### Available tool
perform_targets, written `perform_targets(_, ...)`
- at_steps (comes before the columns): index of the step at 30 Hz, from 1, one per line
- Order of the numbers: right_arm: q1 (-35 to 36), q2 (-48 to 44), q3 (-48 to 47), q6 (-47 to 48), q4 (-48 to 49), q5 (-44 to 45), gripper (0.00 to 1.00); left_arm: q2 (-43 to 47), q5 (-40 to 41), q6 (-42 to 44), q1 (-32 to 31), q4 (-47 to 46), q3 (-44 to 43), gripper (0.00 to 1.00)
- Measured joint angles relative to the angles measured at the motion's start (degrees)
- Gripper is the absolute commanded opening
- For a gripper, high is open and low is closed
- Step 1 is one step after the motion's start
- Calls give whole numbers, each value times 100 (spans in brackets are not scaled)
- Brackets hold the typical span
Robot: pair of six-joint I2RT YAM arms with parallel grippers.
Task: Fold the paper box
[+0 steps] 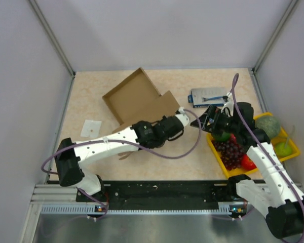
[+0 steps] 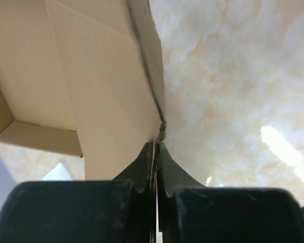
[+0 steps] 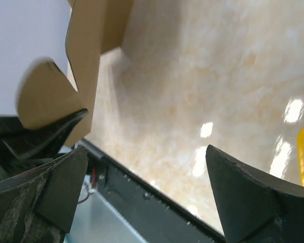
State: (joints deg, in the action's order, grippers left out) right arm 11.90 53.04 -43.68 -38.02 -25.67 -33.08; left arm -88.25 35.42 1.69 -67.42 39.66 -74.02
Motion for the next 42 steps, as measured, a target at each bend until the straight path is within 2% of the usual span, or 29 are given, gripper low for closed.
perform_targets(3,-20,-299,-339,382,-101,343,99,0,-710,-629,472,533,-861,0)
perform_targets(8,116,-341,-619,824,105,330,99,-2,-2013,-1893,1394,1051,-2149,0)
perform_targets(11,907,-341,-514,1010,186,592,99,2,-2887,-2935,2271,1019,-2568,0)
perform_targets(14,1978,-402,-334,1296,365,1073,99,63,-3663,-4151,3097,713,-2459,0)
perform_targets(17,2649,-584,-35,1646,608,1530,99,243,-4203,-5613,3803,273,-1880,0)
perform_targets(24,3309,-752,164,2186,1104,2400,98,675,-4507,-8065,4188,-389,-562,0)
perform_targets(30,3423,-308,127,2634,1432,3705,76,1305,-4389,-9296,4428,-1001,223,0)
perform_targets(33,3423,33,127,2850,1818,4435,48,1467,-4245,-9676,4492,-1113,350,0)
perform_targets(34,3423,153,127,2938,1978,4664,19,1480,-4207,-9770,4498,-1150,350,11)
perform_targets(35,3423,273,127,3014,2162,4885,7,1486,-4199,-9818,4503,-1191,350,27)
perform_targets(36,3421,398,127,3082,2365,5077,0,1491,-4203,-9833,4513,-1233,354,50)
perform_targets(37,3412,509,127,3154,2511,5230,0,1491,-4214,-9818,4538,-1290,354,66)
perform_targets(38,3368,619,127,3202,2621,5278,0,1491,-4269,-9691,4568,-1360,354,86)
perform_targets(39,3311,743,127,3202,2719,5265,0,1491,-4317,-9534,4607,-1381,345,93)
perform_targets(42,2953,1067,125,3165,2953,4981,0,1523,-4312,-8535,4861,-1156,243,98)
